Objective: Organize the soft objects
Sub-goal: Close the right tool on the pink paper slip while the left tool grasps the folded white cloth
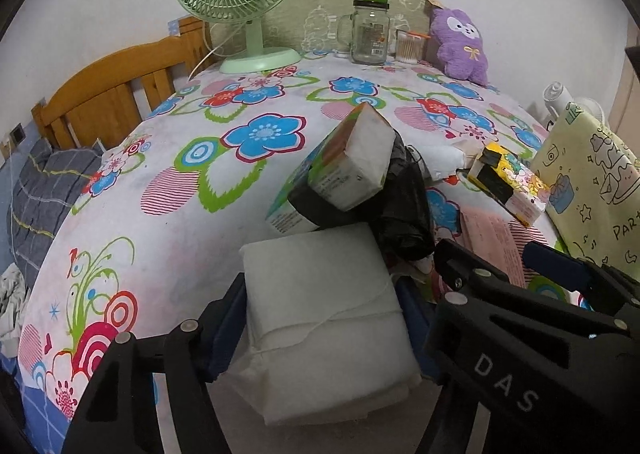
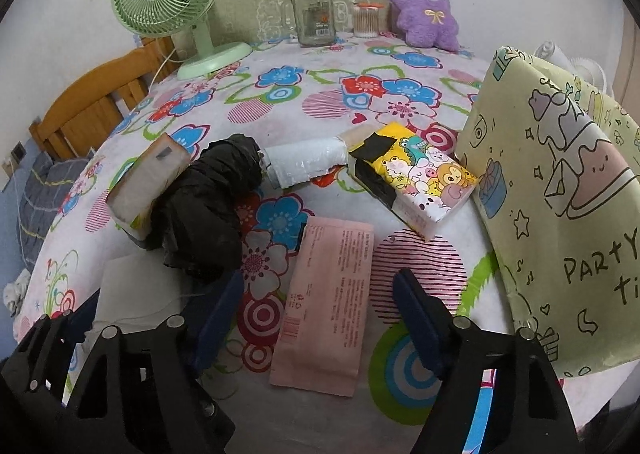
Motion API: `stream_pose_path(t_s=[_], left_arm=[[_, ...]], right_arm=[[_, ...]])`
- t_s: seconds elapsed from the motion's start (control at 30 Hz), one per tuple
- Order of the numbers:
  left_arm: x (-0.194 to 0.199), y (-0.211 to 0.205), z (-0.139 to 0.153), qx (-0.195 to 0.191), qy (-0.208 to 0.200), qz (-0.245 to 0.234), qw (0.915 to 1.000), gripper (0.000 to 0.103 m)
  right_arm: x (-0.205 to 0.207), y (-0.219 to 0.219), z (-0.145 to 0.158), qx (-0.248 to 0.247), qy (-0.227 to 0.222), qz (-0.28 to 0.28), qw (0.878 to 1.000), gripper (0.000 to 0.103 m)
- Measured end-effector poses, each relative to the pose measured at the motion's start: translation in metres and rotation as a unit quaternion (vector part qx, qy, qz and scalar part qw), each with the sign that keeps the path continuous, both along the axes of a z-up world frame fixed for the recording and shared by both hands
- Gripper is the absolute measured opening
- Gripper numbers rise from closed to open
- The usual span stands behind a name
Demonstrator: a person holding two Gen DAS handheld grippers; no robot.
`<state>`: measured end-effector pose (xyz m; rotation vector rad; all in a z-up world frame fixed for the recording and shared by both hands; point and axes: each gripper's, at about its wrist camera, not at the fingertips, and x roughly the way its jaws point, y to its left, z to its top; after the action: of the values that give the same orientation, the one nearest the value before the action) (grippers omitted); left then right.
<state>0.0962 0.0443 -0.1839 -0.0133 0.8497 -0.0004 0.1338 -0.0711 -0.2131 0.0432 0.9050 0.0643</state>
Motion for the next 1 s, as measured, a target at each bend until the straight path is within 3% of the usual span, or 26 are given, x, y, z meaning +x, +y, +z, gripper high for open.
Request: stream_pose_path(t_s=[0.13, 0.23, 0.63, 1.0], left_arm=[[-0.001, -0.001, 0.001, 0.001, 0.0, -0.007, 1.0, 0.071], [-0.003, -0.003, 0.001, 0.002, -0.001, -0.013, 0.9999, 0.067], [-0.013, -0.004, 0.006, -0.008, 0.003, -0.025, 0.9996, 0.063], [-0.026, -0.008, 0.025, -0.006, -0.021, -0.028, 0.9994, 0.062]], right_arm=[[0.001, 0.004, 0.001, -0.015, 0.002, 0.011, 1.0, 0.059], [-0.002, 0.008, 0.001, -0.006, 0.002, 0.02, 1.0, 0.042], [-0.013, 0.01, 0.006, 0.001, 0.006, 0.025, 1.0, 0.041], [-0.029, 0.005, 0.025, 0.003, -0.018, 0.022, 1.0, 0.041]])
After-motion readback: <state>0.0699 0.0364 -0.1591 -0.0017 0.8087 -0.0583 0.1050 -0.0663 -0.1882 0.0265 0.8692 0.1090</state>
